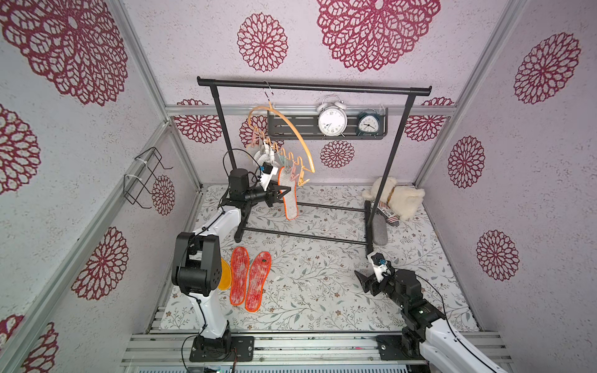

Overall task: Take the shoe insoles off the hanger
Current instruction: Remove the insole from the hanger.

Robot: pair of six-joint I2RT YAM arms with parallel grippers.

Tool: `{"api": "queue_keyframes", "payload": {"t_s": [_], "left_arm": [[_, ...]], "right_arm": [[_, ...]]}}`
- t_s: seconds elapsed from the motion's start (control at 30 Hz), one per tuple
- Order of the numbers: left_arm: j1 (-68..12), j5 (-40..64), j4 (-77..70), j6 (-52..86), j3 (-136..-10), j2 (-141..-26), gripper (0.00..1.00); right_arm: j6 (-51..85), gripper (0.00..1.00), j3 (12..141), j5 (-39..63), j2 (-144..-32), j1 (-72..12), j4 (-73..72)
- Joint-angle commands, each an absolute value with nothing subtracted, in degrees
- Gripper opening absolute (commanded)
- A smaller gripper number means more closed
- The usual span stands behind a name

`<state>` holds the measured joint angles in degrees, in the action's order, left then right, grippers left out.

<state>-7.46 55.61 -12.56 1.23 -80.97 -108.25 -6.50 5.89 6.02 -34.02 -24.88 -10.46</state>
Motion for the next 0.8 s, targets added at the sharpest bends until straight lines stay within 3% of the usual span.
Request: {"api": "queue_keyframes", "payload": {"t_s": [0.0, 0.1, 0.23, 0.37, 0.77], "left_arm": [[-7.2, 52.7, -13.2, 0.7, -82.4, -108.8, 0.07], [-7.1, 52.4, -12.9, 1.1, -83.2, -108.6, 0.0], [-6.7, 52.9, -12.7, 1.6, -82.3, -107.9, 0.0], [-5.8, 55.0, -12.7, 1.7, -81.0, -107.1, 0.0], [-4.8, 58.8, -3.2, -2.8, -80.7, -104.9, 0.0]], "right_arm": [[-7.1, 0.84, 7.9, 5.7, -33.4, -24.7, -12.3], [-6.9, 0.83, 8.1, 5.5, -33.3, -24.6, -12.1], [-6.7, 0.82, 10.3, 5.2, -33.6, -24.5, -11.1], [-3.9, 0.76, 15.3, 12.5, -37.8, -24.6, -14.0], [-3.7, 0.72, 53.0, 36.1, -76.5, -24.5, -23.1]]}}
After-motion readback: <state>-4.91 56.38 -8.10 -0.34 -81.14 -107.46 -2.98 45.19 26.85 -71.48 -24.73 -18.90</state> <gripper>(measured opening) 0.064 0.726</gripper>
